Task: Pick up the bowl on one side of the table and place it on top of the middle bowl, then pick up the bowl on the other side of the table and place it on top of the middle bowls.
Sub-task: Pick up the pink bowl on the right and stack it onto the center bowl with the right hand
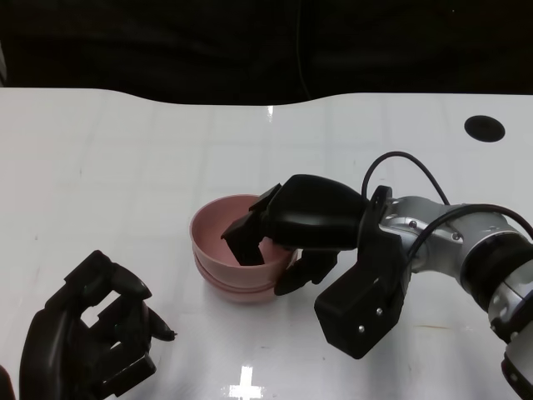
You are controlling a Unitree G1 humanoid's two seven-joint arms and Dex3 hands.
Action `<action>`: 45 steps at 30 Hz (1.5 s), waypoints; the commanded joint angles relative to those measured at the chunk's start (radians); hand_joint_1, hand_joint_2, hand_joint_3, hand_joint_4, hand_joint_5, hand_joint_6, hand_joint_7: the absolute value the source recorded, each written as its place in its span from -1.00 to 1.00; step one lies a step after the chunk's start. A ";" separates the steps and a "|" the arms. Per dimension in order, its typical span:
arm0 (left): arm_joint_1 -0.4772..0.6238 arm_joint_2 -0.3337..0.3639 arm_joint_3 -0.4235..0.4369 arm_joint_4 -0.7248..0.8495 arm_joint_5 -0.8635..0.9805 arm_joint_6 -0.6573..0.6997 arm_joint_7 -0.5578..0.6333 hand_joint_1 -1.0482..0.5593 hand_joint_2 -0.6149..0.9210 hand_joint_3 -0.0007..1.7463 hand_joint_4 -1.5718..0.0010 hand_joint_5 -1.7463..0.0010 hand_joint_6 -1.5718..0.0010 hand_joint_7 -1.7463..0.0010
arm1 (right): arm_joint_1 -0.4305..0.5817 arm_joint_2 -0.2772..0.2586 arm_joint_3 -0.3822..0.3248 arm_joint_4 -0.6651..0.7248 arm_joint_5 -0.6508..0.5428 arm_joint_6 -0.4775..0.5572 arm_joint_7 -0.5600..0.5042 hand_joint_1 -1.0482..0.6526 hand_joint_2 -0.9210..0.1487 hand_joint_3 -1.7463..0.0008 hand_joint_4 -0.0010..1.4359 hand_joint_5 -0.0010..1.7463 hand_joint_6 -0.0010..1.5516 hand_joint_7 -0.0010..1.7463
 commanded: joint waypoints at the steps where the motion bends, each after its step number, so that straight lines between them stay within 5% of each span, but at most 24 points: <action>1: 0.008 0.007 0.001 0.008 0.004 -0.017 -0.007 0.37 0.71 0.41 0.19 -1.00 0.32 -1.00 | -0.002 0.005 0.006 0.010 -0.007 0.008 -0.009 0.07 -0.84 0.63 0.16 0.84 -0.01 0.58; 5: 0.009 0.007 -0.003 0.010 0.013 -0.028 -0.006 0.37 0.71 0.42 0.19 -1.00 0.32 -1.00 | -0.006 0.008 0.012 0.009 -0.019 0.027 -0.025 0.04 -0.94 0.75 0.29 0.58 0.16 0.21; 8: 0.010 0.007 -0.003 0.010 0.014 -0.029 -0.006 0.37 0.70 0.42 0.19 -1.00 0.32 -1.00 | -0.009 -0.001 0.026 0.001 -0.041 0.040 -0.053 -0.13 -0.99 0.86 0.36 0.20 0.32 -0.50; 11: 0.007 0.008 -0.001 0.016 0.009 -0.028 -0.009 0.36 0.70 0.42 0.19 -1.00 0.32 -1.00 | -0.006 -0.006 0.027 0.002 -0.045 0.035 -0.069 -0.26 -1.00 0.78 0.38 -0.03 0.38 -0.78; 14: 0.006 0.008 0.001 0.020 0.006 -0.028 -0.011 0.36 0.70 0.42 0.20 -1.00 0.32 -1.00 | -0.011 -0.012 0.040 0.002 -0.057 0.054 -0.048 -0.43 -1.00 0.71 0.09 -0.65 0.11 -0.96; 16: 0.006 0.008 0.000 0.018 0.011 -0.026 -0.007 0.36 0.70 0.42 0.20 -1.00 0.32 -1.00 | -0.014 -0.016 0.046 0.000 -0.060 0.068 -0.026 -0.59 -1.00 0.61 -0.41 -0.92 -0.27 -0.99; 18: 0.006 0.008 -0.001 0.017 0.014 -0.024 -0.006 0.36 0.70 0.43 0.20 -1.00 0.33 -1.00 | -0.014 -0.017 0.046 -0.005 -0.058 0.093 0.005 -0.74 -1.00 0.47 -0.84 -0.98 -0.62 -1.00; 23: 0.007 0.005 -0.004 0.016 0.014 -0.025 -0.004 0.38 0.70 0.43 0.20 -1.00 0.33 -1.00 | -0.018 -0.030 0.080 -0.034 -0.106 0.144 0.013 -0.89 -1.00 0.25 -1.00 -1.00 -0.97 -1.00; 35: 0.003 0.006 0.000 0.010 0.025 -0.006 0.015 0.38 0.69 0.43 0.20 -1.00 0.32 -1.00 | -0.004 -0.052 0.117 -0.074 -0.162 0.211 -0.058 -0.98 -1.00 0.08 -1.00 -1.00 -1.00 -1.00; 45: -0.008 0.016 0.006 0.036 0.013 -0.028 -0.007 0.39 0.71 0.42 0.21 -1.00 0.33 -1.00 | 0.008 -0.133 0.093 -0.153 -0.136 0.174 -0.047 -0.96 -1.00 0.09 -1.00 -1.00 -1.00 -1.00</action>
